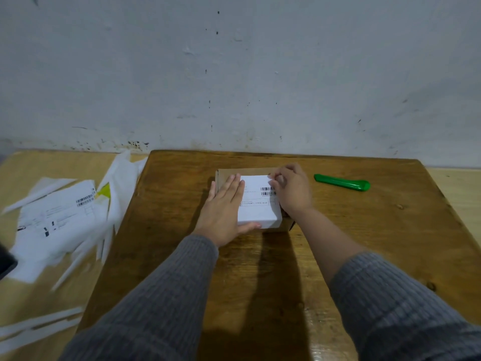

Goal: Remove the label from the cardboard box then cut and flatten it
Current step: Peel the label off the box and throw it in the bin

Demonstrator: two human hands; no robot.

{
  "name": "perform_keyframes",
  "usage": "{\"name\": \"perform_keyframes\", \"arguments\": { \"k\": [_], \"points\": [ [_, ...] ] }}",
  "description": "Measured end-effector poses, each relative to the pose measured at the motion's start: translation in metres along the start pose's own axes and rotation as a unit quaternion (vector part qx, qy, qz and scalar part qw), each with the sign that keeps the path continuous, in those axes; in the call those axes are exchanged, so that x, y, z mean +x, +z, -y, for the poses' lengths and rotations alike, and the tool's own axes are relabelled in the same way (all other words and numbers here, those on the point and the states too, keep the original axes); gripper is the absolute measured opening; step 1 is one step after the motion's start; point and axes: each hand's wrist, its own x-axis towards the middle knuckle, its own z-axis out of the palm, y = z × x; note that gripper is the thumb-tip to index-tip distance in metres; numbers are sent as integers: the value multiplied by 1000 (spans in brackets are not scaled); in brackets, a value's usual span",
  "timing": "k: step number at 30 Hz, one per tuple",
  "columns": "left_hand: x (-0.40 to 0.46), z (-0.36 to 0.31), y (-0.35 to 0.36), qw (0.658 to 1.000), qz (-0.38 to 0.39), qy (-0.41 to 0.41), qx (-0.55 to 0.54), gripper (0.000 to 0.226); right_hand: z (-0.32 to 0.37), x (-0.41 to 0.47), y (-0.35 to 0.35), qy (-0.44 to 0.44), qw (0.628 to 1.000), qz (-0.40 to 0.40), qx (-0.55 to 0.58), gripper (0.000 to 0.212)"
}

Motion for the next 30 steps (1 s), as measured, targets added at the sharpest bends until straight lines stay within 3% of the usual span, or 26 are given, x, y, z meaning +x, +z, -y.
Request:
{"name": "perform_keyframes", "arguments": {
  "k": [2, 6, 12, 17, 20, 24, 26, 30],
  "points": [
    [0, 0, 1, 1000, -1, 0, -1, 105, 0, -2, -3, 7, 1000, -20, 11, 6],
    [-1, 0, 0, 1000, -2, -1, -6, 105, 4, 5, -10, -20, 997, -13, -71, 22],
    [1, 1, 3, 1000, -1, -2, -9, 107, 10, 15, -8, 3, 996, -4, -91, 17],
    [2, 1, 4, 1000, 0, -4, -6, 107, 12, 13, -6, -59, 978, 6, -200, 26],
    [1, 1, 4, 1000, -5, -3, -6, 107, 10, 10, -7, -69, 985, 13, -156, 23],
    [1, 2, 5, 1000, -13, 1, -12, 108, 10, 10, -1, -4, 999, 29, -12, 12],
    [1, 1, 5, 1000, -13, 2, -12, 108, 14, 10, 0, 15, 999, 23, 37, 19],
    [0, 0, 4, 1000, -14, -1, -17, 108, 14, 9, -5, -47, 998, 38, -30, 25]
  ]
}}
